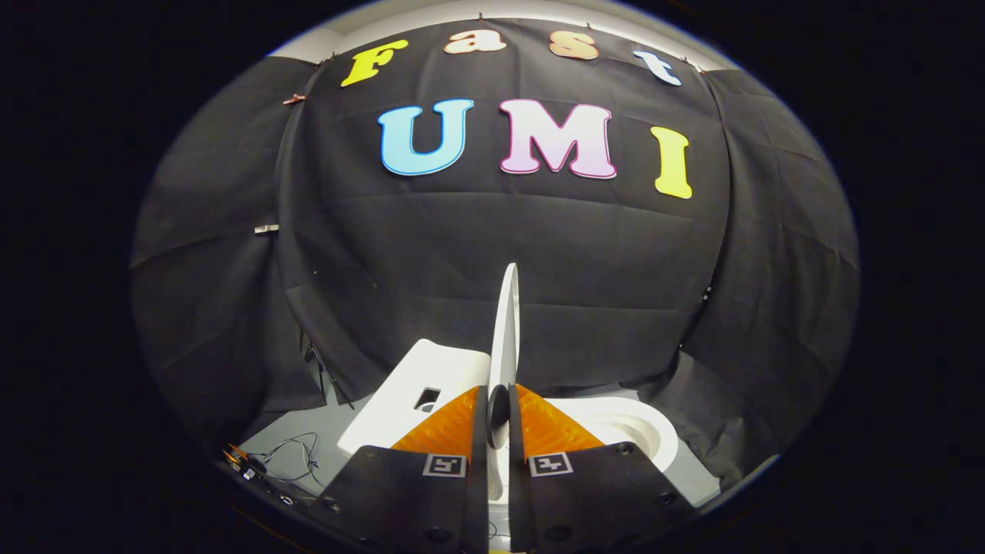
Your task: Open the toilet lid.
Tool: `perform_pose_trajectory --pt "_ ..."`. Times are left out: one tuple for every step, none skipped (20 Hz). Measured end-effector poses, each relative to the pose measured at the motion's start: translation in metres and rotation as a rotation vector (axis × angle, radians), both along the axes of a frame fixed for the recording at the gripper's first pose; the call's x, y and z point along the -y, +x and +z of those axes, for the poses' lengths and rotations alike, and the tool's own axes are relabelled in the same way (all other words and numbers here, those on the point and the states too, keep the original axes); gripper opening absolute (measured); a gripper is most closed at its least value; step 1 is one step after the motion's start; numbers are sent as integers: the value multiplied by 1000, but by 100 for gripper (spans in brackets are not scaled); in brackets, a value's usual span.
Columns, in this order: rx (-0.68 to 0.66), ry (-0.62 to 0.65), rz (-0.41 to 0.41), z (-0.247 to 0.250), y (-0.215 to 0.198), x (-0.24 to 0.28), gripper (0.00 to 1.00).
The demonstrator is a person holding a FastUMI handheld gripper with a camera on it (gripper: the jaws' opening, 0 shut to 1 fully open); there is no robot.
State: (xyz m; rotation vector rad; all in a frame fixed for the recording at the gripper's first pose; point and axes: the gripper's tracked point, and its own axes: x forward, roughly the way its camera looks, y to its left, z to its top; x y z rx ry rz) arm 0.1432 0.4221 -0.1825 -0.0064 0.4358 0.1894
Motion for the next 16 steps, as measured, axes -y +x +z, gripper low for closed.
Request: perform_pose_trajectory --pt "4 -8 7 -2 1 -7 15" --pt "8 -15 15 2 -2 -16 15" --pt "10 -21 26 1 -3 -23 15" --pt "13 -27 34 1 -5 -29 15" --pt "14 -33 43 0 -6 -35 15" --pt "14 -38 52 0 -7 -42 16" --pt "12 -44 64 -2 -9 -48 15" --pt "12 -51 77 -2 -10 -55 15" --pt "16 -65 85 -3 -11 -59 15" --pt "21 -84 86 -3 -10 -61 15" --pt "24 -104 89 -3 -11 -62 15" --pt "22 -121 93 -4 -11 -62 16" --pt "19 -129 94 -4 -13 -61 16" --pt "18 -130 93 -3 -14 -59 15" --pt "14 -131 91 -2 -15 -57 15" --pt "11 -129 91 -1 -17 -57 15"
